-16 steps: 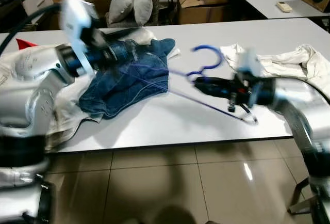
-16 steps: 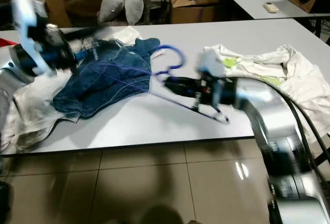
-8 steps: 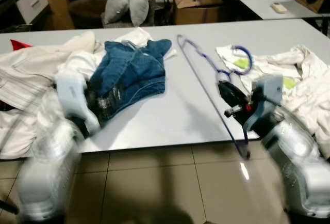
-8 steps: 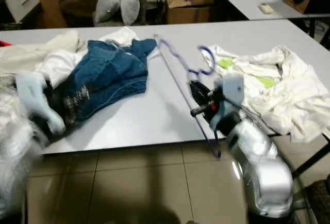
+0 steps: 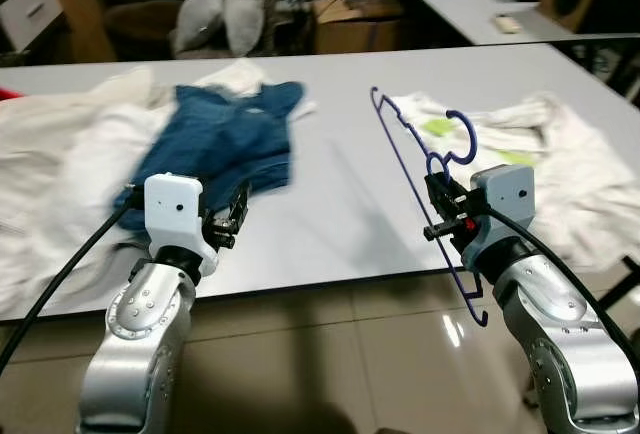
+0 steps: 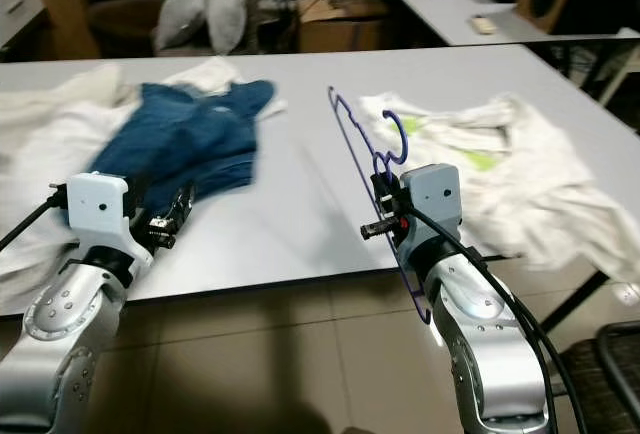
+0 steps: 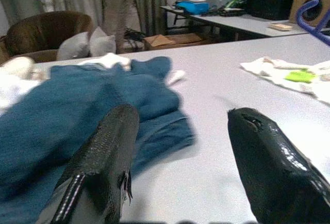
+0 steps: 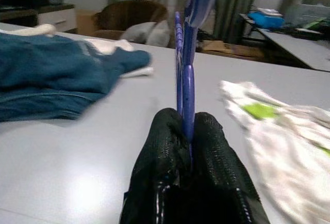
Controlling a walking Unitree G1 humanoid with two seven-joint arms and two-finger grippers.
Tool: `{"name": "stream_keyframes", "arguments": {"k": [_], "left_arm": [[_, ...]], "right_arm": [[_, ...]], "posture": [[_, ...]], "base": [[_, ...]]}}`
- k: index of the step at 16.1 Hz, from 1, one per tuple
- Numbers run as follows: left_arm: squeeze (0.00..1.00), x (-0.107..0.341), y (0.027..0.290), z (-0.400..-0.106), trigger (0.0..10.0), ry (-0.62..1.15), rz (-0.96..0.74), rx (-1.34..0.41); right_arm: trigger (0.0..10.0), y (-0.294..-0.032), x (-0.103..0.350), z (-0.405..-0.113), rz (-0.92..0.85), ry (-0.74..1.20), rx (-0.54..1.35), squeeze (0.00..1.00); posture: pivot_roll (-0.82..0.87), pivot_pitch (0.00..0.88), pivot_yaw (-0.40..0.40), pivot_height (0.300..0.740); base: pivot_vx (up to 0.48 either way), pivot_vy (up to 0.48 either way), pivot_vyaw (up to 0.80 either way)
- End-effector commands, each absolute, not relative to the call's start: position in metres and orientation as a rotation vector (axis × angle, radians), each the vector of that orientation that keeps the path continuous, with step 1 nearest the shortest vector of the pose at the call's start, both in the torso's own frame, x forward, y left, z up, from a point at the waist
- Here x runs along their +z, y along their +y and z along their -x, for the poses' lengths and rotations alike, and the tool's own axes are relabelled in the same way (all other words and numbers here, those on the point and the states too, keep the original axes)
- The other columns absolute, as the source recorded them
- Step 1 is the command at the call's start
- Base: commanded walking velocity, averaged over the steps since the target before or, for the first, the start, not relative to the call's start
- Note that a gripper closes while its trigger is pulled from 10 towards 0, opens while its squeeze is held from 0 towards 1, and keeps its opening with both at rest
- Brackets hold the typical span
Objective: Hang hanger
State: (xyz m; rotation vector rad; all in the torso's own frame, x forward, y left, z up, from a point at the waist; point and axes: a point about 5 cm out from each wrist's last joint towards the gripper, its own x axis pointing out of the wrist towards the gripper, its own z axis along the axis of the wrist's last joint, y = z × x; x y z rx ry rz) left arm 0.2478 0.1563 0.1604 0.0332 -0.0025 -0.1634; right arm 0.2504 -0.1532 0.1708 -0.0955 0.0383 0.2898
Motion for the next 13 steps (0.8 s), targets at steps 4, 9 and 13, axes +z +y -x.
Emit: {"name": "stream_keyframes", "arguments": {"k": [4, 9, 13], "left_arm": [[0.0, 0.158, 0.146, -0.251, 10.0, 0.009, -0.05, -0.175], [0.0, 0.16, 0.145, -0.253, 10.0, -0.004, -0.048, -0.183], [0.0, 0.157, 0.139, -0.25, 10.0, 0.027, -0.044, -0.236]], "right_arm": [[10.0, -0.159, 0.171, -0.249, 0.073, 0.036, 0.242, 0.0], [10.0, -0.164, 0.168, -0.247, 0.021, 0.049, 0.205, 0.0], [10.0, -0.169, 0.163, -0.245, 0.033, 0.083, 0.205, 0.0]], "posture": [[-0.1, 0.011, 0.017, 0.74], [-0.1, 0.01, 0.025, 0.74], [-0.11, 0.011, 0.034, 0.74]], "base": [[0.0, -0.402, -0.75], [0.0, -0.371, -0.8], [0.0, 0.0, -0.17]]}}
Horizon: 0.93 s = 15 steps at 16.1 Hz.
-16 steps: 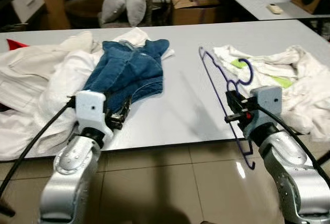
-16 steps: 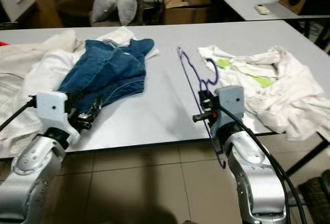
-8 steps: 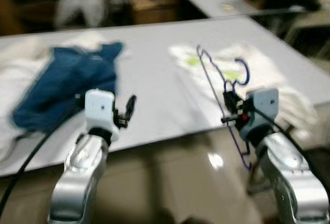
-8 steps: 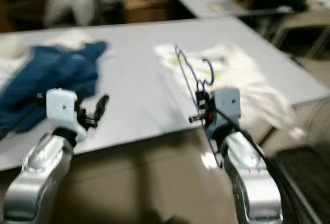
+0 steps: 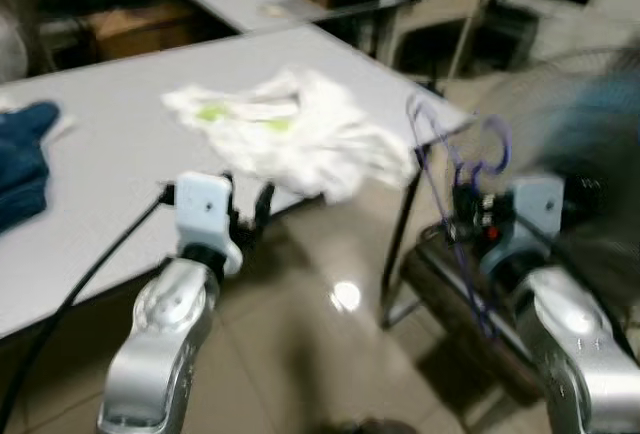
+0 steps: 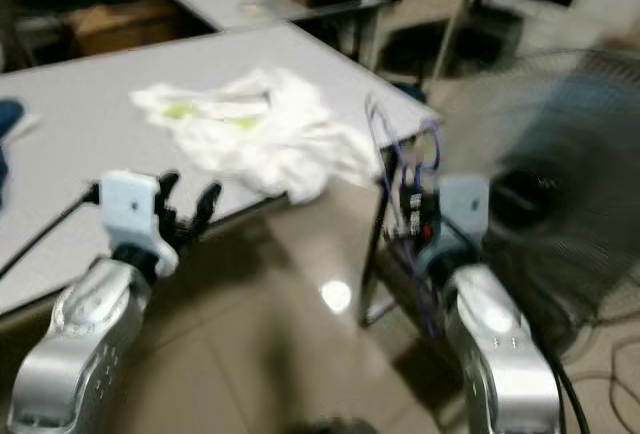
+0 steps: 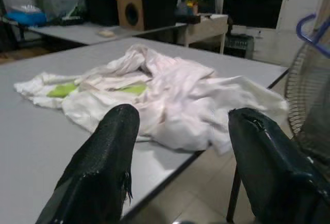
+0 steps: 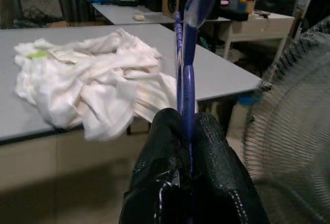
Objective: Hang hanger
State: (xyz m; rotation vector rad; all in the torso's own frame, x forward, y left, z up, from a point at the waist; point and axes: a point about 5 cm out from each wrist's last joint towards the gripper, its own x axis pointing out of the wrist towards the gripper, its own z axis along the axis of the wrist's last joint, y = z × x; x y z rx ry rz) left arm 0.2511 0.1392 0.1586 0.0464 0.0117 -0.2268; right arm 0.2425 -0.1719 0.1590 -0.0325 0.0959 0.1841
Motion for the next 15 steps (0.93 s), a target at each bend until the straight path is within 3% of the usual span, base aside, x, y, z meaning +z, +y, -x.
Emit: {"name": "stream_keyframes", "arguments": {"k": [1, 2, 4, 5, 6, 8, 15], "left_arm": [[0.2, 0.1543, 0.1384, -0.2491, 10.0, 0.031, -0.044, -0.25], [0.33, 0.153, 0.1385, -0.2488, 10.0, 0.034, -0.048, -0.252], [0.39, 0.1515, 0.1399, -0.2484, 10.0, 0.032, -0.055, -0.252], [0.58, 0.1505, 0.1409, -0.248, 10.0, 0.034, -0.053, -0.25], [0.96, 0.1499, 0.1416, -0.2481, 10.0, 0.038, -0.05, -0.245], [1.0, 0.1491, 0.142, -0.2485, 10.0, 0.041, -0.06, -0.241], [0.91, 0.1462, 0.1426, -0.253, 10.0, 0.039, -0.097, -0.21]], "right_arm": [[10.0, -0.1659, 0.1606, -0.2432, 0.074, 0.094, 0.237, 0.0], [10.0, -0.1647, 0.1587, -0.2425, 0.084, 0.105, 0.253, 0.0], [10.0, -0.1638, 0.1575, -0.2419, 0.074, 0.106, 0.256, 0.0], [10.0, -0.164, 0.1592, -0.2433, 0.066, 0.096, 0.254, 0.0], [10.0, -0.1649, 0.1601, -0.2448, 0.061, 0.089, 0.25, 0.0], [10.0, -0.1658, 0.1596, -0.2465, 0.058, 0.085, 0.244, 0.0], [10.0, -0.1702, 0.1583, -0.2497, 0.067, 0.091, 0.258, 0.0]], "posture": [[-0.11, 0.013, 0.034, 0.74], [-0.11, 0.012, 0.033, 0.74], [-0.11, 0.012, 0.032, 0.74], [-0.11, 0.013, 0.03, 0.74], [-0.11, 0.014, 0.03, 0.74], [-0.11, 0.013, 0.03, 0.74], [-0.12, 0.013, 0.038, 0.74]], "base": [[0.0, 0.0, 0.0], [0.0, 0.0, 0.0], [0.0, 0.0, 0.0], [0.247, 0.0, 0.0], [0.292, 0.0, 0.0], [0.291, 0.0, 0.0], [0.296, 0.0, -0.17]]}}
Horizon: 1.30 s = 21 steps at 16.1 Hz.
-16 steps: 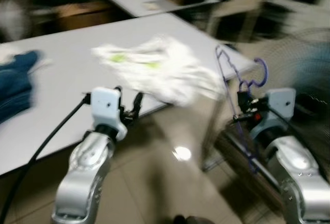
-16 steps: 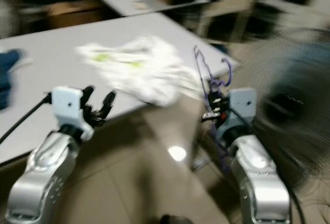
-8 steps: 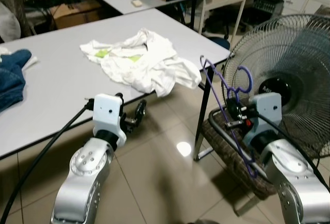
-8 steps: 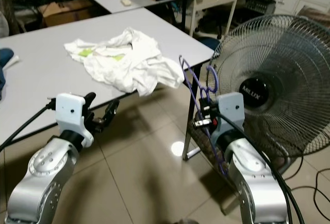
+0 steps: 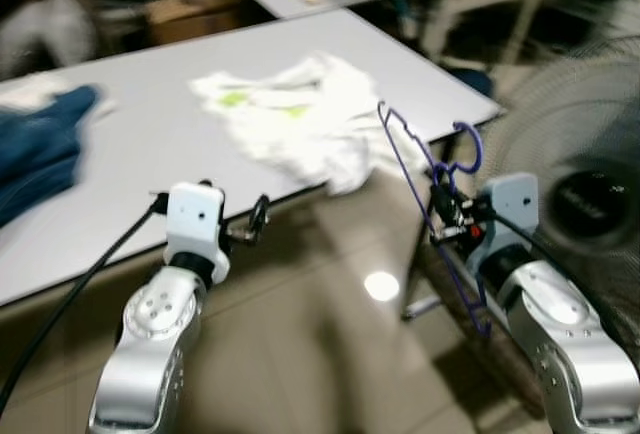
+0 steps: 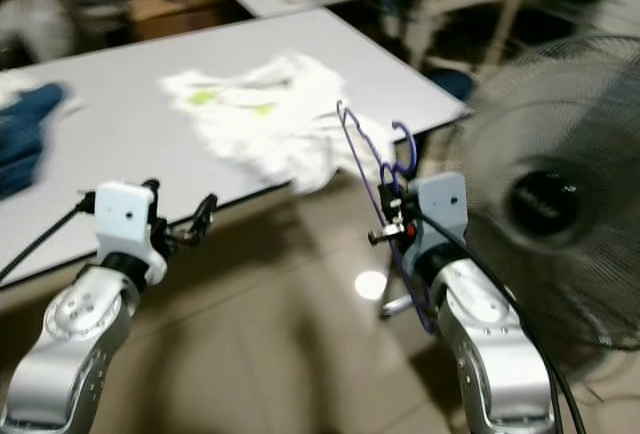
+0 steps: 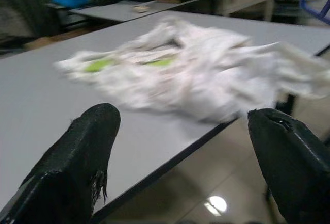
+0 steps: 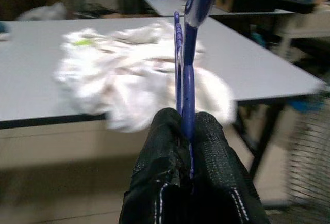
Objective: Hang hanger
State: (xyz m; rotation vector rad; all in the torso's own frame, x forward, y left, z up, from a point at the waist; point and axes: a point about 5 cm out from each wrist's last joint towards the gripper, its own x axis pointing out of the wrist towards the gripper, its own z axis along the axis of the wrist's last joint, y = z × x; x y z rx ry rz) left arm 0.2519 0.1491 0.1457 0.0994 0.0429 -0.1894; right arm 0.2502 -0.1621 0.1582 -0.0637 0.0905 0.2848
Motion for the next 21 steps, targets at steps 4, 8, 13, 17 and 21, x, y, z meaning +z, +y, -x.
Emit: {"name": "stream_keyframes", "arguments": {"k": [4, 8, 13, 17, 21], "left_arm": [[0.89, 0.145, 0.141, -0.253, 10.0, 0.04, -0.101, -0.218], [0.88, 0.142, 0.141, -0.254, 10.0, 0.051, -0.124, -0.222], [0.88, 0.132, 0.142, -0.25, 10.0, 0.104, -0.256, -0.29], [0.88, 0.127, 0.14, -0.256, 10.0, 0.126, -0.28, -0.316], [0.47, 0.11, 0.151, -0.266, 10.0, 0.272, -0.229, -0.243]], "right_arm": [[10.0, -0.17, 0.159, -0.25, 0.074, 0.084, 0.264, 0.0], [10.0, -0.168, 0.164, -0.247, 0.072, 0.057, 0.333, 0.0], [10.0, -0.164, 0.165, -0.243, 0.081, 0.046, 0.373, 0.0], [10.0, -0.165, 0.164, -0.242, 0.087, 0.049, 0.369, 0.0], [10.0, -0.165, 0.164, -0.242, 0.09, 0.042, 0.363, 0.0]], "posture": [[-0.12, 0.014, 0.038, 0.74], [-0.13, 0.021, 0.042, 0.74], [-0.13, 0.026, 0.044, 0.74], [-0.13, 0.026, 0.052, 0.74], [-0.14, 0.014, 0.071, 0.74]], "base": [[0.311, 0.0, 0.0], [0.312, 0.0, 0.0], [0.311, 0.0, 0.0], [0.298, 0.0, 0.0], [0.07, 0.0, 0.0]]}}
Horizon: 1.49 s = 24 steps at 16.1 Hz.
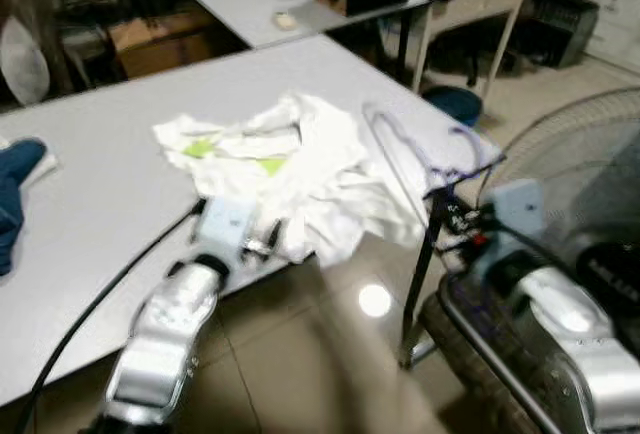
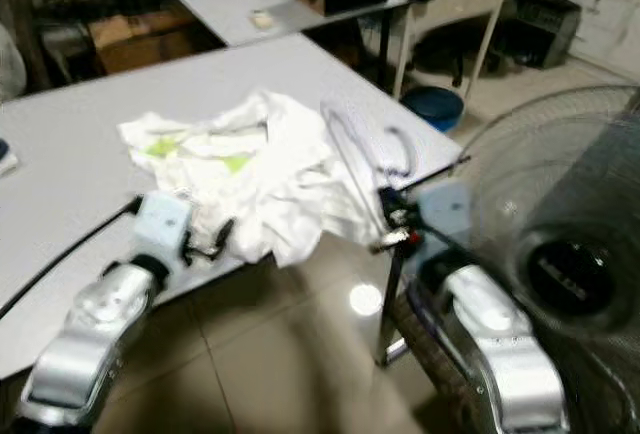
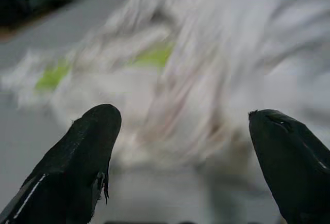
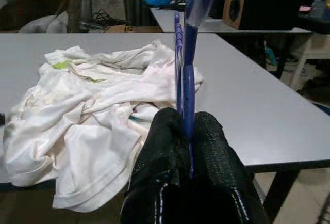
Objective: Hang hanger
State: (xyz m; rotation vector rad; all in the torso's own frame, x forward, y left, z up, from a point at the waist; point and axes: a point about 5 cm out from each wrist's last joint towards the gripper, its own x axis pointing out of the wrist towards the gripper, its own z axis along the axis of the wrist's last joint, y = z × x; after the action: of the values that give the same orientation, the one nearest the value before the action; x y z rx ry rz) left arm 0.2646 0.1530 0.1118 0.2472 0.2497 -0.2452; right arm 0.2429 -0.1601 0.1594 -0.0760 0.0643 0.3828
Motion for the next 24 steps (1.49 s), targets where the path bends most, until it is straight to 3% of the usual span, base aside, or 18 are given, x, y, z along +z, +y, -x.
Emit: {"name": "stream_keyframes", "arguments": {"k": [1, 2, 3, 5, 13, 17, 24], "left_arm": [[0.42, 0.108, 0.152, -0.267, 10.0, 0.291, -0.217, -0.229], [0.02, 0.104, 0.152, -0.269, 9.6, 0.319, -0.13, -0.228], [0.0, 0.103, 0.15, -0.27, 7.2, 0.333, -0.073, -0.244], [0.0, 0.099, 0.148, -0.275, 0.2, 0.367, 0.011, -0.251], [0.0, 0.091, 0.132, -0.297, 0.0, 0.422, 0.109, -0.32], [0.0, 0.08, 0.135, -0.312, 0.0, 0.444, 0.025, -0.256], [0.0, 0.072, 0.141, -0.325, 0.0, 0.423, 0.065, -0.122]], "right_arm": [[10.0, -0.165, 0.164, -0.242, 0.09, 0.041, 0.361, 0.0], [10.0, -0.164, 0.164, -0.242, 0.088, 0.04, 0.358, 0.0], [10.0, -0.164, 0.164, -0.242, 0.087, 0.04, 0.357, 0.0], [10.0, -0.164, 0.164, -0.242, 0.087, 0.039, 0.356, 0.0], [10.0, -0.164, 0.164, -0.243, 0.1, 0.033, 0.36, 0.0], [10.0, -0.166, 0.165, -0.243, 0.107, 0.031, 0.357, 0.0], [10.0, -0.166, 0.166, -0.241, 0.114, 0.034, 0.359, 0.0]], "posture": [[-0.14, 0.012, 0.072, 0.74], [-0.14, 0.008, 0.075, 0.74], [-0.14, 0.005, 0.075, 0.74], [-0.15, 0.0, 0.076, 0.74], [-0.16, 0.0, 0.079, 0.74], [-0.17, 0.002, 0.08, 0.74], [-0.19, 0.007, 0.081, 0.74]], "base": [[0.0, 0.0, 0.0], [0.0, 0.0, 0.0], [0.0, 0.0, 0.0], [0.0, 0.0, 0.0], [0.0, 0.0, 0.0], [0.0, 0.0, 0.0], [0.0, 0.0, 0.0]]}}
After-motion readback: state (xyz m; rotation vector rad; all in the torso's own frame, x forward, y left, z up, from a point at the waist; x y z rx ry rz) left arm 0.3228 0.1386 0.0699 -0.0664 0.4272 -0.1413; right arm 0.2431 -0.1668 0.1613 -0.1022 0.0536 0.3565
